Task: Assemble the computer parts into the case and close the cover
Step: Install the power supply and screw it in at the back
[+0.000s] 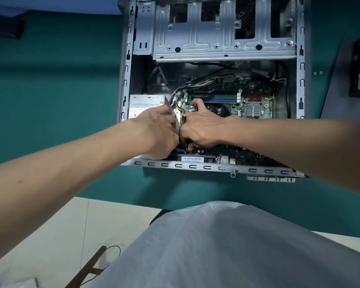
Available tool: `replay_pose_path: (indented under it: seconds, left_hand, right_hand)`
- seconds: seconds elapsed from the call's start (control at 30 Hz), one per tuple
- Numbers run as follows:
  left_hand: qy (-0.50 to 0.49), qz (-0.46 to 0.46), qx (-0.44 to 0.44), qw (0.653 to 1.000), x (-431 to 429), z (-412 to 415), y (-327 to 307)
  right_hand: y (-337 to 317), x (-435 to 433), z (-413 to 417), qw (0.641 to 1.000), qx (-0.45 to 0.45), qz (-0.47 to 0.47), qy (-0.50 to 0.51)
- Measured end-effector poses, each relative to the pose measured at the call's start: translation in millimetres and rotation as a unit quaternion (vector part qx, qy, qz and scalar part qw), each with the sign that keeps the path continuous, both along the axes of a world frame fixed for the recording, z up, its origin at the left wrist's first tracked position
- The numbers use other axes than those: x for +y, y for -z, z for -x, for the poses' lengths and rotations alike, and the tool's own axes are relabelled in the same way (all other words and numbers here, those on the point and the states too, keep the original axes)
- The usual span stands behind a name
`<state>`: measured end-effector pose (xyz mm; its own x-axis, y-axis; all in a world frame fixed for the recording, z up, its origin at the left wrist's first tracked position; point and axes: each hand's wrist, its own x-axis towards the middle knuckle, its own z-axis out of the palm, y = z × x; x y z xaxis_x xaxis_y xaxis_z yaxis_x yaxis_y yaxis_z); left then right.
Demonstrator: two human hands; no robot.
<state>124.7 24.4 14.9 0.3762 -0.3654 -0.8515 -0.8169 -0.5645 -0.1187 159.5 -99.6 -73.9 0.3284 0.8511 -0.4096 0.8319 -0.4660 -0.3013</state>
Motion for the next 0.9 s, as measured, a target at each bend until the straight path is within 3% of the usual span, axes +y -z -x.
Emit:
replay_pose_path:
  seconds: [0.2, 0.33, 0.63, 0.9]
  left_hand:
    - [-0.005, 0.0, 0.004, 1.0, 2.2, -1.4, 1.2]
    - [-0.008, 0.011, -0.001, 1.0, 3.5, -0.8, 2.5]
    - [-0.018, 0.016, -0.006, 1.0, 3.0, 0.7, -0.1]
    - [-0.014, 0.007, -0.012, 1.0, 4.4, 2.9, -1.4]
  right_hand:
    - [-13.7, -0.4, 2.5, 1.0, -0.001, -0.012, 0.003]
    - [-22.5, 8.8, 9.9, 0.999, -0.016, 0.044, -0.012]
    - [-24.9, 13.2, 9.3, 0.996, 0.014, 0.064, 0.052]
    - [-23.5, 18.8, 6.9, 0.989, -0.045, 0.143, -0.013]
